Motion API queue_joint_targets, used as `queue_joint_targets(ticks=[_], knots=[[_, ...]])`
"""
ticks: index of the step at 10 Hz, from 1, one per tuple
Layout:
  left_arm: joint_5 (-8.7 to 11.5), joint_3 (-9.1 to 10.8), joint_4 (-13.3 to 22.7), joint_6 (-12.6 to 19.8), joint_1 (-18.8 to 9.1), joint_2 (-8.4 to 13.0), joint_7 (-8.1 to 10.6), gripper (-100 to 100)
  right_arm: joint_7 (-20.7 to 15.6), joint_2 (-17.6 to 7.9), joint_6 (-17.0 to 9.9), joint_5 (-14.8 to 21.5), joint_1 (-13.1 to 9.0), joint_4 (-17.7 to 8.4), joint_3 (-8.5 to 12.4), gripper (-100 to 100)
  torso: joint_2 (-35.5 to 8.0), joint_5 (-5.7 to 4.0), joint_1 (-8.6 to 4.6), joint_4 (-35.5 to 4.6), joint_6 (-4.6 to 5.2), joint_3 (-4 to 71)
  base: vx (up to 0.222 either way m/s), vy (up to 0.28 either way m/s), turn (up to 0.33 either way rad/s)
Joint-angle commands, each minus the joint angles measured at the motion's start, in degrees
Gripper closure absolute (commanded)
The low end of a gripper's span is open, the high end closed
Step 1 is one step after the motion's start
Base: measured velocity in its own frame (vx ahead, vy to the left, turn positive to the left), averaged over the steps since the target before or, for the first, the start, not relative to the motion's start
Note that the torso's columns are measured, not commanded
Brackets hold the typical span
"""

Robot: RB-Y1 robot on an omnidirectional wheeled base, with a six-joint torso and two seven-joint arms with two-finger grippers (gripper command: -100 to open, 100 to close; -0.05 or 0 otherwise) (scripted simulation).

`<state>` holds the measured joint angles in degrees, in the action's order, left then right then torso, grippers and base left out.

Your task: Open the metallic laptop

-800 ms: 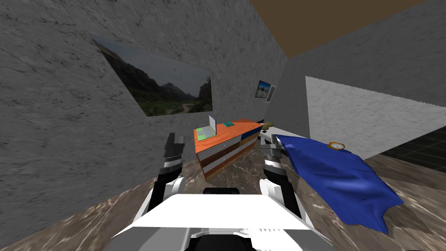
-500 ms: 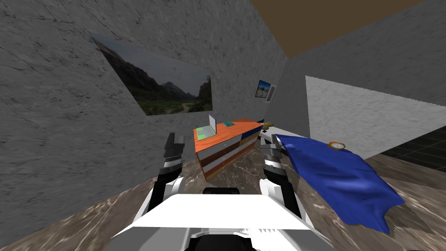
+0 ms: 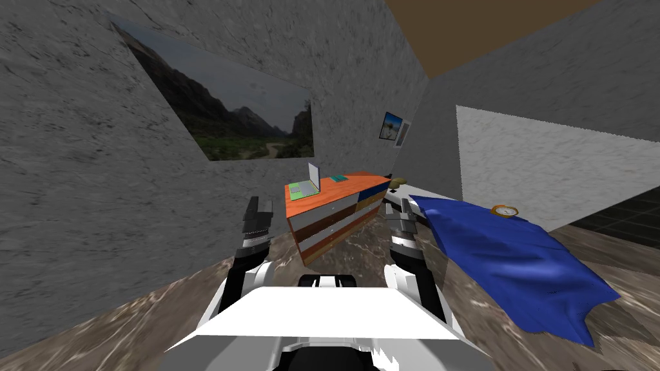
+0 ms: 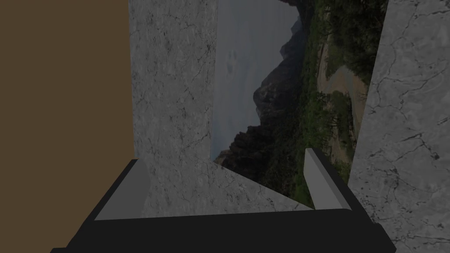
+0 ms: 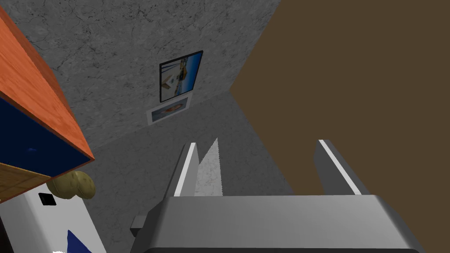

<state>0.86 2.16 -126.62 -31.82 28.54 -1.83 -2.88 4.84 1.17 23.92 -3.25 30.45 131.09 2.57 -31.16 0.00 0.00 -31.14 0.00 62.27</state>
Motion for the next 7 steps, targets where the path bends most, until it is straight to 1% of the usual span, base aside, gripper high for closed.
queue_joint_targets(ticks=[1, 2, 3, 4, 7], knots=[[0.0, 0.0, 0.0, 0.0, 0.0, 0.0, 0.0, 0, 0.0, 0.0, 0.0, 0.0, 0.0, 0.0, 0.0, 0, -4.23, 0.0, 0.0, -4.23, 0.0, 8.46, 0.0, 0.0, 0.0], [-0.05, 0.25, 0.64, 0.64, -0.87, 2.61, 0.54, -100, 0.0, 0.0, 0.0, 0.0, 0.0, 0.0, 0.0, 0, -8.46, 0.0, 0.0, -8.46, 0.0, 16.92, 0.012, -0.019, 0.017], [-0.08, 0.48, 1.27, 1.29, -1.75, 4.33, 1.08, -100, 0.0, 0.0, 0.0, 0.0, 0.01, -0.02, 0.0, 0, -10.37, -0.01, -0.04, -10.34, 0.0, 20.88, 0.011, -0.046, 0.022], [-0.12, 0.78, 2.09, 2.16, -2.93, 5.93, 1.81, -100, 0.0, 0.01, -0.01, 0.0, 0.01, -0.03, -0.01, 0, -10.9, -0.03, -0.1, -10.9, 0.0, 22.0, 0.015, -0.059, 0.029], [-0.22, 1.97, 5.46, 5.91, -7.92, 9.58, 4.95, -100, 0.0, 0.01, -0.01, 0.0, 0.01, -0.03, -0.01, 0, -11.05, -0.03, -0.1, -11.12, 0.0, 22.34, 0.044, -0.098, 0.039]])
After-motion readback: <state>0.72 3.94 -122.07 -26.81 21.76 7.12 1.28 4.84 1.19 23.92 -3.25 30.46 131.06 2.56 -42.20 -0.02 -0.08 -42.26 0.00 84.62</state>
